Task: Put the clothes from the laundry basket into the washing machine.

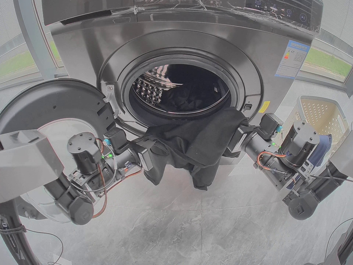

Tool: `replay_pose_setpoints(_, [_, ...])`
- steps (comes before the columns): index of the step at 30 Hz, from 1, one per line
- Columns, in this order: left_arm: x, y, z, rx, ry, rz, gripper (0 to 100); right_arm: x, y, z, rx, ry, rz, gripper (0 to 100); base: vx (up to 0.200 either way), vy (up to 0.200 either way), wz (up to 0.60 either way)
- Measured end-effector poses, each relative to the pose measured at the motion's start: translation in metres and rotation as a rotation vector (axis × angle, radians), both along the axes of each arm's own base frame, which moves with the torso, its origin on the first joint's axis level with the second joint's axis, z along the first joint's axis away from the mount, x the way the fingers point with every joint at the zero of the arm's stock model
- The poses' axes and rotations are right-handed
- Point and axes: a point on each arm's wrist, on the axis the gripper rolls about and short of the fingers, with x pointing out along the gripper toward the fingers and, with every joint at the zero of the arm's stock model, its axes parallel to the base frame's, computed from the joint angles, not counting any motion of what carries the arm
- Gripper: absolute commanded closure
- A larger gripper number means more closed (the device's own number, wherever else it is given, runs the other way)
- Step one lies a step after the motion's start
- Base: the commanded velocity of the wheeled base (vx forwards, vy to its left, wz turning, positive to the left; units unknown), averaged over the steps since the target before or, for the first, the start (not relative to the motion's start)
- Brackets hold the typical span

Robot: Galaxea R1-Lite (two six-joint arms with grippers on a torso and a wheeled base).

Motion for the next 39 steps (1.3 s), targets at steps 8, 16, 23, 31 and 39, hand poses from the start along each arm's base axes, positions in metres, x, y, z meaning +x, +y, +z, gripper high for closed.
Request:
replay_pose_setpoints(8, [-0.034, 0.016, 0.036, -0.075, -0.032, -0.039, 100, 0.002, -0.010, -0.015, -0.028, 0.052, -0.026, 100, 0.000, 0.000, 0.00])
replay_pose_setpoints(16, [-0.049, 0.019, 0.067, -0.134, -0.116, -0.064, 100, 0.019, -0.010, -0.035, -0.061, 0.091, -0.055, 100, 0.000, 0.000, 0.00])
replay_pose_setpoints(23, [-0.060, 0.014, 0.082, -0.162, -0.162, -0.097, 100, 0.036, 0.005, -0.052, -0.080, 0.088, -0.038, 100, 0.000, 0.000, 0.00])
replay_pose_setpoints(31, [-0.063, 0.013, 0.086, -0.172, -0.175, -0.102, 100, 0.043, 0.019, -0.077, -0.127, 0.114, -0.020, 0, 0.000, 0.000, 0.00])
replay_pose_setpoints(39, [-0.060, 0.013, 0.088, -0.176, -0.182, -0.093, 100, 0.027, 0.016, -0.106, -0.211, 0.213, 0.007, 0, 0.000, 0.000, 0.00])
